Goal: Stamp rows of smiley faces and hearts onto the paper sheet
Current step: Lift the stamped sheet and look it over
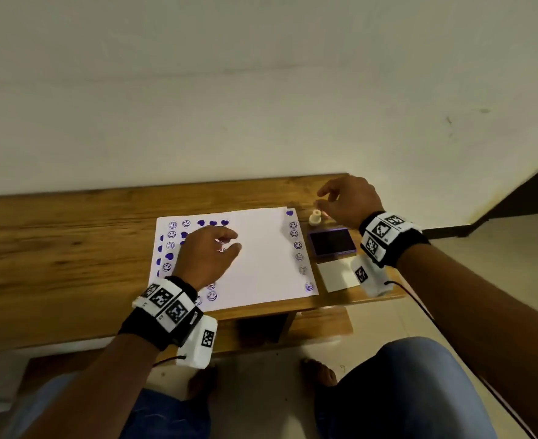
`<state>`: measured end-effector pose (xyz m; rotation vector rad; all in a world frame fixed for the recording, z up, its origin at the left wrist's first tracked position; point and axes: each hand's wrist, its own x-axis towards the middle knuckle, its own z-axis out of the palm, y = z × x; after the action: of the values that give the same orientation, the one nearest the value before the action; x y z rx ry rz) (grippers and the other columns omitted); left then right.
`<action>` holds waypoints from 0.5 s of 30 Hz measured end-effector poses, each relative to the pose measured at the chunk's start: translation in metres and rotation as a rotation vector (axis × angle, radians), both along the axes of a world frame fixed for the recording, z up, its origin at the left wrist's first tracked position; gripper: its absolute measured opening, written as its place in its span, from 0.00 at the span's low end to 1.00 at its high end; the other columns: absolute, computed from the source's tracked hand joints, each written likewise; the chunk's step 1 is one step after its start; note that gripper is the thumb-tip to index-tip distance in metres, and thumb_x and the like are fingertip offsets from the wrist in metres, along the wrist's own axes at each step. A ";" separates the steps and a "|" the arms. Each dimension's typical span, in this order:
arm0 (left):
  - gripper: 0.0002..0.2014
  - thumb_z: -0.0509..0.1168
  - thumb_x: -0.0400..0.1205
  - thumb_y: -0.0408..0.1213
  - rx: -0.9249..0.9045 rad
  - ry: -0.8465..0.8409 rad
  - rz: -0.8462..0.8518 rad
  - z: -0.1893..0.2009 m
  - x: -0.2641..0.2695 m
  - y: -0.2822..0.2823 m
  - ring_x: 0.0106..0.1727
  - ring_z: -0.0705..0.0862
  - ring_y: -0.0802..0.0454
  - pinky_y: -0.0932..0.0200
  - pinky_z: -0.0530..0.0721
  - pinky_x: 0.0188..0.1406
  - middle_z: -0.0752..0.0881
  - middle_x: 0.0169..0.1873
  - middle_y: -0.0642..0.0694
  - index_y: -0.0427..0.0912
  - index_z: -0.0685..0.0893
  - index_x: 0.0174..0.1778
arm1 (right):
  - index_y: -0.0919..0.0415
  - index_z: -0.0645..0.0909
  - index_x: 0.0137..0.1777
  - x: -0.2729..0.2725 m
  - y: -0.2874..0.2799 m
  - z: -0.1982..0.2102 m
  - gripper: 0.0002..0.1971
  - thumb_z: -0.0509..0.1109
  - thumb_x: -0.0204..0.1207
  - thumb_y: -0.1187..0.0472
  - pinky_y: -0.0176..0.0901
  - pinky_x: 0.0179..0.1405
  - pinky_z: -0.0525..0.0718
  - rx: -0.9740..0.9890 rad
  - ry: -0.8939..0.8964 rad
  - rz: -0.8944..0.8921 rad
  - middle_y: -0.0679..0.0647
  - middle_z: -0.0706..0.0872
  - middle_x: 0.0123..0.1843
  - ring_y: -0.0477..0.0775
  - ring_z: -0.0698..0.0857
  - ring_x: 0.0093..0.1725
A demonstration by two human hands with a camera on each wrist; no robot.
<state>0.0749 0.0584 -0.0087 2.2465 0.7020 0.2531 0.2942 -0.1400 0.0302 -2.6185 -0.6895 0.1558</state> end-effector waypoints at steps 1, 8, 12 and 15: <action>0.12 0.72 0.78 0.44 0.000 0.007 0.059 -0.001 -0.013 0.011 0.49 0.85 0.55 0.55 0.84 0.53 0.88 0.53 0.50 0.48 0.88 0.57 | 0.47 0.91 0.50 -0.015 0.003 0.001 0.08 0.76 0.73 0.49 0.40 0.46 0.78 -0.025 -0.004 0.024 0.45 0.89 0.46 0.51 0.86 0.49; 0.19 0.74 0.76 0.43 -0.073 0.137 0.336 -0.029 -0.088 0.072 0.57 0.86 0.47 0.52 0.83 0.57 0.88 0.59 0.44 0.44 0.85 0.62 | 0.50 0.88 0.60 -0.091 0.019 -0.032 0.18 0.73 0.75 0.43 0.50 0.56 0.86 -0.250 0.079 0.044 0.55 0.89 0.62 0.60 0.87 0.60; 0.20 0.75 0.73 0.41 -0.114 0.144 0.347 -0.042 -0.104 0.080 0.59 0.86 0.47 0.49 0.82 0.62 0.88 0.60 0.45 0.44 0.85 0.62 | 0.55 0.84 0.67 -0.110 0.023 -0.045 0.25 0.74 0.75 0.42 0.50 0.57 0.84 -0.335 0.101 -0.024 0.56 0.87 0.64 0.61 0.86 0.62; 0.27 0.78 0.71 0.40 -0.113 0.166 0.318 -0.044 -0.104 0.083 0.62 0.85 0.46 0.49 0.81 0.64 0.87 0.62 0.43 0.42 0.83 0.67 | 0.56 0.82 0.69 -0.115 0.024 -0.052 0.27 0.75 0.74 0.42 0.52 0.58 0.84 -0.338 0.114 -0.060 0.55 0.85 0.67 0.61 0.85 0.64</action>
<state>-0.0292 0.1409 -0.0522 2.0585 1.1369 0.1760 0.1795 -0.1160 -0.0221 -2.9183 -0.5872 0.4343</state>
